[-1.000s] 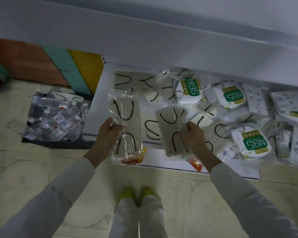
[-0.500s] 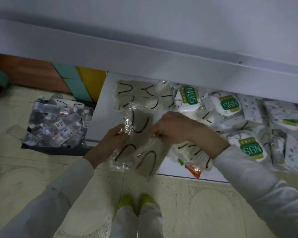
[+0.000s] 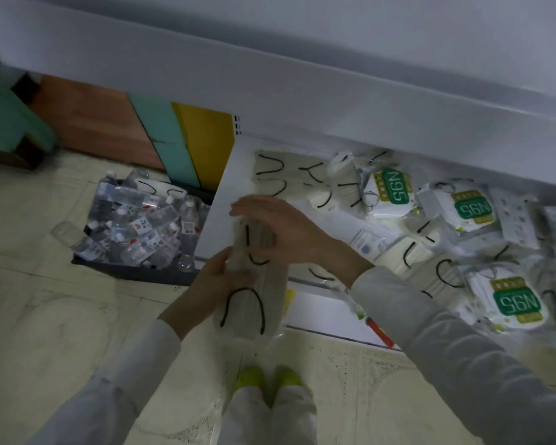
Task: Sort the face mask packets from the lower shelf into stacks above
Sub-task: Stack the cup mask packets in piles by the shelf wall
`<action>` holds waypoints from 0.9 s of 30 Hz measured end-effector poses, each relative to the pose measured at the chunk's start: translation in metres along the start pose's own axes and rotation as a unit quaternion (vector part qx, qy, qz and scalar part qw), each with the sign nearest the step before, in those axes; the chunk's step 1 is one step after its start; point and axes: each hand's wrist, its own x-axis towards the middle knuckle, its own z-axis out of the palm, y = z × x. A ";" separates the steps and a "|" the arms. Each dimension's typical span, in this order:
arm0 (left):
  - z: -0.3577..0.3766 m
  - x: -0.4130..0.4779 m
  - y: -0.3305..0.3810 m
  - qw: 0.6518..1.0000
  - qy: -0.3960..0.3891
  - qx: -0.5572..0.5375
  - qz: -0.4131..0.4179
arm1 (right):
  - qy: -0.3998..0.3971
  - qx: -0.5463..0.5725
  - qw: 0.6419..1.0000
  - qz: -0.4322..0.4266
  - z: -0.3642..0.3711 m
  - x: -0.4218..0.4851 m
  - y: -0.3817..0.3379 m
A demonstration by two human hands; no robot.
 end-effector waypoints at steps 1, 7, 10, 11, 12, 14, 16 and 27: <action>-0.010 -0.001 -0.005 1.000 0.012 -0.011 0.000 | 0.017 0.041 0.998 0.044 -0.004 0.006 0.009; -0.049 -0.005 -0.010 0.993 0.099 -0.013 0.056 | -0.077 -0.181 0.936 0.291 -0.012 0.037 0.116; -0.060 -0.001 -0.007 0.990 0.125 -0.005 0.067 | -0.112 -0.237 0.924 0.278 -0.002 0.049 0.130; -0.062 0.000 -0.005 0.989 0.132 -0.001 0.069 | -0.129 -0.252 0.919 0.273 0.002 0.051 0.130; -0.064 0.001 -0.003 0.988 0.138 0.002 0.071 | -0.144 -0.265 0.914 0.270 0.004 0.052 0.128; -0.064 0.003 -0.002 0.987 0.145 0.002 0.070 | -0.164 -0.300 0.902 0.263 0.004 0.054 0.126; -0.062 0.005 -0.001 0.987 0.147 0.008 0.063 | -0.150 -0.343 0.895 0.243 0.003 0.051 0.129; -0.039 0.016 0.001 0.979 0.187 -0.033 0.075 | 0.186 -0.224 0.937 0.193 -0.014 0.015 0.111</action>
